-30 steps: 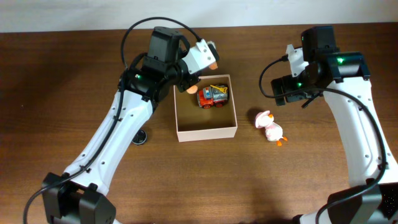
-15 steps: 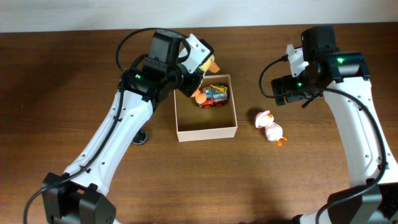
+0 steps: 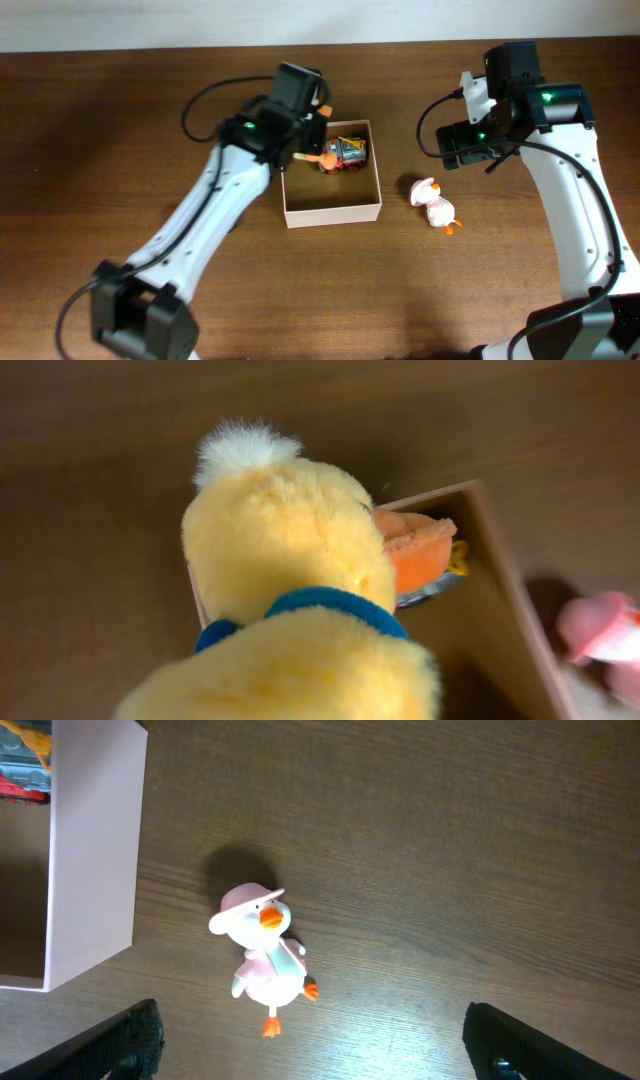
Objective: Pack container
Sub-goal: 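Open the left gripper and push the plush duck down into the box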
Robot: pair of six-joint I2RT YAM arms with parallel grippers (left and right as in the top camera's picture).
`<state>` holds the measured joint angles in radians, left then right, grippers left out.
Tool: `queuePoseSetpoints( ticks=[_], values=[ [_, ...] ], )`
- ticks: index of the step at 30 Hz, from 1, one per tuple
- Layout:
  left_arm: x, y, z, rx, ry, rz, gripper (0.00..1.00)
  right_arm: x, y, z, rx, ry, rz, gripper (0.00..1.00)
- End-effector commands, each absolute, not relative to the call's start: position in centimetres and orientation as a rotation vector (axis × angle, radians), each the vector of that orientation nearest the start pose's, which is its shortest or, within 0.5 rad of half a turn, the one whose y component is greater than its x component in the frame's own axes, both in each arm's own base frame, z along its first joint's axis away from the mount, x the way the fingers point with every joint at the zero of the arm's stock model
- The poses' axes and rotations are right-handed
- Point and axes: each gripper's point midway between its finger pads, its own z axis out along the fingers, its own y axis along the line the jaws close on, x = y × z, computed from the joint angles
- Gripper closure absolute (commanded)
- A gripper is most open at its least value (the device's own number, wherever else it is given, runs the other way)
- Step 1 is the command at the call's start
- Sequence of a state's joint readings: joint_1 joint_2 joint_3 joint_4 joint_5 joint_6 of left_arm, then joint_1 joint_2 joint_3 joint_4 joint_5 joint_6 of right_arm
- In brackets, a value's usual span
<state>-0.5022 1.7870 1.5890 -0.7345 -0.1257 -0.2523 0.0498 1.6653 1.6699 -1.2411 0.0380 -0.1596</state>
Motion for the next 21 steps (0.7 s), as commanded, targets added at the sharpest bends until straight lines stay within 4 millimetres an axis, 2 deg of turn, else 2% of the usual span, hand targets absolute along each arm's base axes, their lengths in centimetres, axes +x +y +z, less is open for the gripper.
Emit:
queuePoseSetpoints(
  ticks=[1,6,11,12,13,15,18,21],
  values=[
    [44.2,-19.4,15.3,0.090,2.521,0.005,0.98,37.2,0.8,21.0,-0.261,2.783,-0.096,0.01],
    [45.0,-19.2,12.6,0.086,2.552,0.049,0.98,37.2,0.8,21.0,-0.261,2.783,-0.096,0.01],
    [45.2,-19.4,11.0,0.092,2.574,0.062,0.98,37.2,0.8,21.0,-0.261,2.783,-0.096,0.01],
    [45.2,-19.4,10.9,0.093,2.576,0.064,0.96,37.2,0.8,21.0,-0.261,2.783,-0.096,0.01],
    [45.2,-19.4,10.9,0.093,2.576,0.063,0.87,37.2,0.8,21.0,-0.261,2.783,-0.096,0.01],
    [45.2,-19.4,10.9,0.093,2.577,0.063,0.79,37.2,0.8,21.0,-0.261,2.783,-0.096,0.01],
    [45.0,-19.7,10.7,0.102,2.589,0.042,0.75,37.2,0.8,21.0,-0.261,2.783,-0.096,0.01],
    [44.4,-19.9,10.4,0.118,2.619,0.026,0.78,37.2,0.8,21.0,-0.261,2.783,-0.096,0.01]
  ],
)
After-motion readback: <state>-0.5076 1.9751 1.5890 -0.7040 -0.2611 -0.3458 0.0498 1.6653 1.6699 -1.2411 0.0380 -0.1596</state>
